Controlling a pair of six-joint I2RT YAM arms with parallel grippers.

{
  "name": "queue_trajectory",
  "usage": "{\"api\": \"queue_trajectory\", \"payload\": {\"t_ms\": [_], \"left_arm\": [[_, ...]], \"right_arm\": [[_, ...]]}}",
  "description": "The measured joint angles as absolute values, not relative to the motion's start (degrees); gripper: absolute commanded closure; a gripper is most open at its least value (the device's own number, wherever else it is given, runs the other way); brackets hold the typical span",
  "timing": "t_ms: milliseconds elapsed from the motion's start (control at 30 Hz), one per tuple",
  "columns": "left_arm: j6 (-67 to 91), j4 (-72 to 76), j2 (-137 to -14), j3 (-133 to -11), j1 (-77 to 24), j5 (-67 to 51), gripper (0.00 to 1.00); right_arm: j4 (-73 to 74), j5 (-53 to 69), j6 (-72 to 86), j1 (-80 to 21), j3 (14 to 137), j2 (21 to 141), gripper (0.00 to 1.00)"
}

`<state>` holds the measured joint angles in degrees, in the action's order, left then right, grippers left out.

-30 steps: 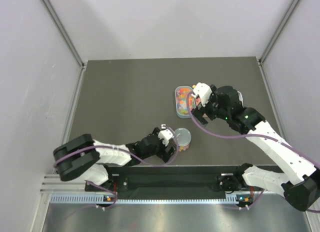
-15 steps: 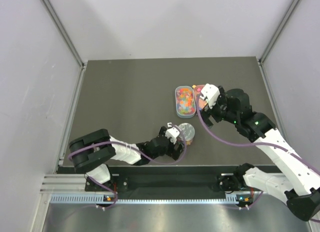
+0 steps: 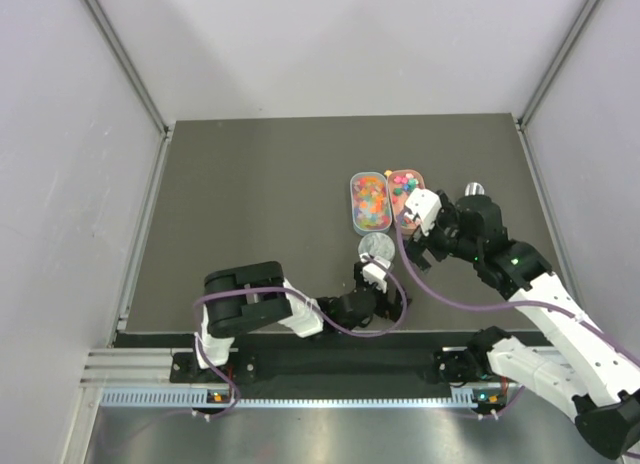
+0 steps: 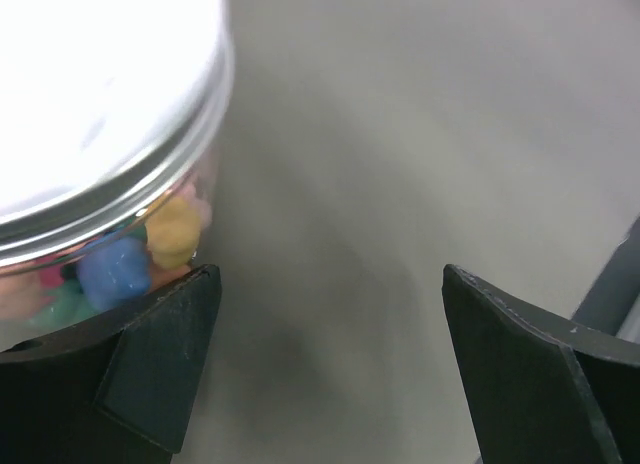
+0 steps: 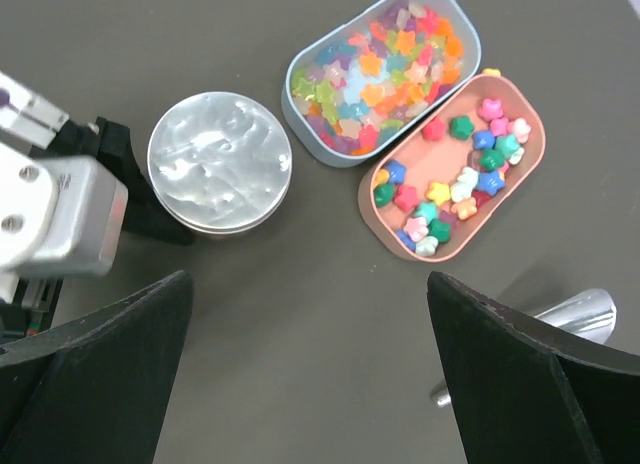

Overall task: Pack the candies
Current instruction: Move the packing bottle to the center of the board.

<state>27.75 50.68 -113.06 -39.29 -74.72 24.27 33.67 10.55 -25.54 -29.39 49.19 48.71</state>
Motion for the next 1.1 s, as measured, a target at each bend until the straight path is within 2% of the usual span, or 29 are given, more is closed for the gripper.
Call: {"api": "queue_trajectory", "payload": {"t_ms": [300,400,533,633,700,800,1000,1100], "left_arm": [[37.0,51.1,-111.6,-38.4,-75.0,26.4,0.02],[38.5,39.6,-103.3,-36.4,-75.7,23.4,0.02],[38.7,14.3,-89.7,-35.6,-78.4,19.0,0.01],[34.9,-2.3,-83.5,-37.4,-79.0,17.4,0.01],[28.3,-7.4,-80.0,-38.4,-78.8,17.4,0.01],[15.1,-6.8,-75.0,-39.2,-76.6,16.4,0.01],[-3.2,1.8,-65.8,-35.7,-58.2,4.3,0.01],[-10.3,4.4,-62.0,-30.9,-53.6,-3.1,0.01]], "right_arm": [[32.9,13.2,-28.6,-27.1,46.9,42.5,0.0],[32.9,14.5,-29.1,-25.2,46.9,42.3,0.0],[33.1,16.5,-28.3,-22.5,47.3,43.5,0.0],[32.2,18.1,-26.7,-21.4,48.2,45.5,0.0],[31.5,18.8,-25.8,-21.1,48.2,46.1,0.0],[30.0,20.1,-24.2,-21.1,48.5,47.0,0.0],[28.6,21.1,-22.0,-21.1,52.9,52.3,0.0],[27.7,21.1,-21.6,-21.1,54.1,54.7,0.0]]}}
